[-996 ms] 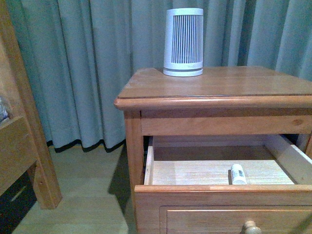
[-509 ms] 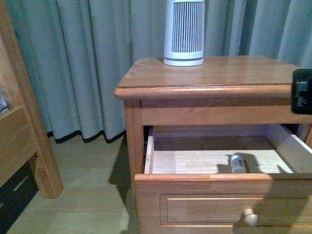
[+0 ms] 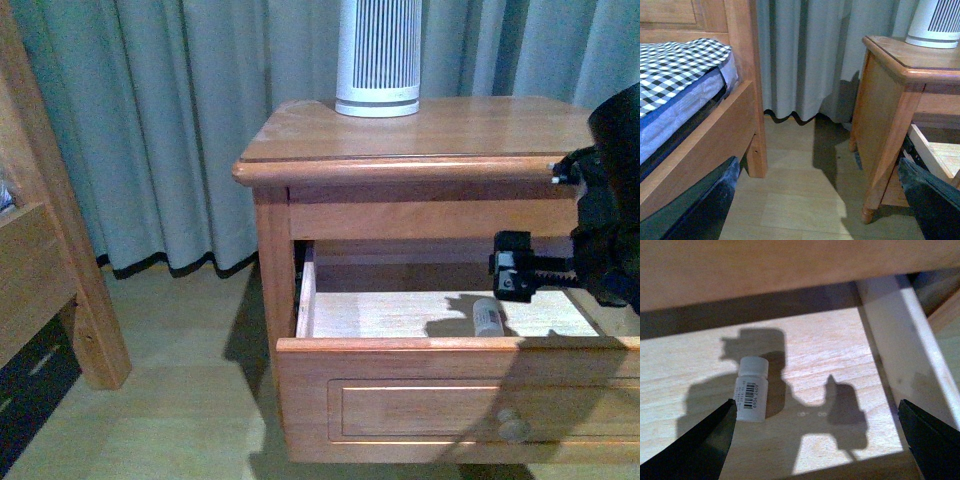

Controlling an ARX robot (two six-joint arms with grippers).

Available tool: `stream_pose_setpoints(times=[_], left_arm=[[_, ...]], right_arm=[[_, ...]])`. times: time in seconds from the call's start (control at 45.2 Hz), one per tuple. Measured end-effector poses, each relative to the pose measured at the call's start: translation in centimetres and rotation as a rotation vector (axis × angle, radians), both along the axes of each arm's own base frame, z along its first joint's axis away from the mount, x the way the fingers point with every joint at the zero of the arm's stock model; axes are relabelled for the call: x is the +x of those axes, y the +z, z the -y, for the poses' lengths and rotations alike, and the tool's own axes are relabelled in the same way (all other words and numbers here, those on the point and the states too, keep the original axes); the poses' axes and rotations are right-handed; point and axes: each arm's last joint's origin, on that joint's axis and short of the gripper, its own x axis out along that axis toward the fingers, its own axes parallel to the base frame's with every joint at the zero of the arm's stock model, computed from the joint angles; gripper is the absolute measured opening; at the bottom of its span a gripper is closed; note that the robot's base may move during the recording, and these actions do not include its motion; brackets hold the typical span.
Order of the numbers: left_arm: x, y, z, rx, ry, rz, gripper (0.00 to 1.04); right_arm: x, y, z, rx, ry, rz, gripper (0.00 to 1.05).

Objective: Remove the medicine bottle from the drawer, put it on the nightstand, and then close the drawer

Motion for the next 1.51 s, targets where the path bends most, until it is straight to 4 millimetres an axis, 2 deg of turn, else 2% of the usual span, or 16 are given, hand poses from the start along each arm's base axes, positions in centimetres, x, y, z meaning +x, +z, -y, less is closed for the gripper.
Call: stream_pose_setpoints(times=[0.244,0.443,0.531,0.598,0.708,0.753,0.797,0.908,1.085,1.173,1.262,1.351,1.439,1.506], left_arm=[[0.0,0.0,0.0,0.0,0.0,0.0,0.98],[0.0,0.0,0.0,0.0,0.0,0.0,0.98],[0.0,0.0,0.0,0.0,0.0,0.0,0.98],[0.0,0.0,0.0,0.0,0.0,0.0,0.98],[0.0,0.0,0.0,0.0,0.0,0.0,0.98],[0.0,0.0,0.0,0.0,0.0,0.0,0.98],[0.0,0.0,0.0,0.0,0.0,0.0,0.98],[0.0,0.0,0.0,0.0,0.0,0.0,0.98],[0.0,0.0,0.0,0.0,0.0,0.0,0.98],[0.0,0.0,0.0,0.0,0.0,0.0,0.98],[0.0,0.0,0.0,0.0,0.0,0.0,0.98],[0.0,0.0,0.0,0.0,0.0,0.0,0.98],[0.0,0.0,0.0,0.0,0.0,0.0,0.98],[0.0,0.0,0.0,0.0,0.0,0.0,0.98]], right_arm=[[2.6,-3.1,-1.1,0.009,-0.004,-0.063,0.98],[5.0,-3.9,-3.0,0.008,0.013,-0.073,0.98],[5.3,-4.5,-3.7,0.008,0.011,-0.108,0.98],[5.4,-5.1,-4.2,0.006,0.014,-0.137,0.93],[5.5,-5.8,-4.3,-0.005,0.008,-0.169,0.94],[5.5,-5.9,-4.2,-0.006,0.003,-0.17,0.9],[5.5,-6.0,-4.2,-0.009,0.0,-0.17,0.8],[5.6,-6.1,-4.2,-0.013,-0.005,-0.162,0.65],[5.4,-6.1,-4.1,-0.044,-0.008,-0.131,0.32],[4.6,-5.1,-4.2,-0.076,-0.005,-0.092,0.29],[3.3,-2.8,-4.4,-0.093,-0.008,-0.033,0.29],[1.2,-0.1,-4.6,-0.079,-0.003,0.012,0.29],[-0.3,1.2,-4.6,-0.054,-0.004,0.023,0.29],[-2.4,2.2,-4.4,-0.023,-0.011,0.027,0.29]])
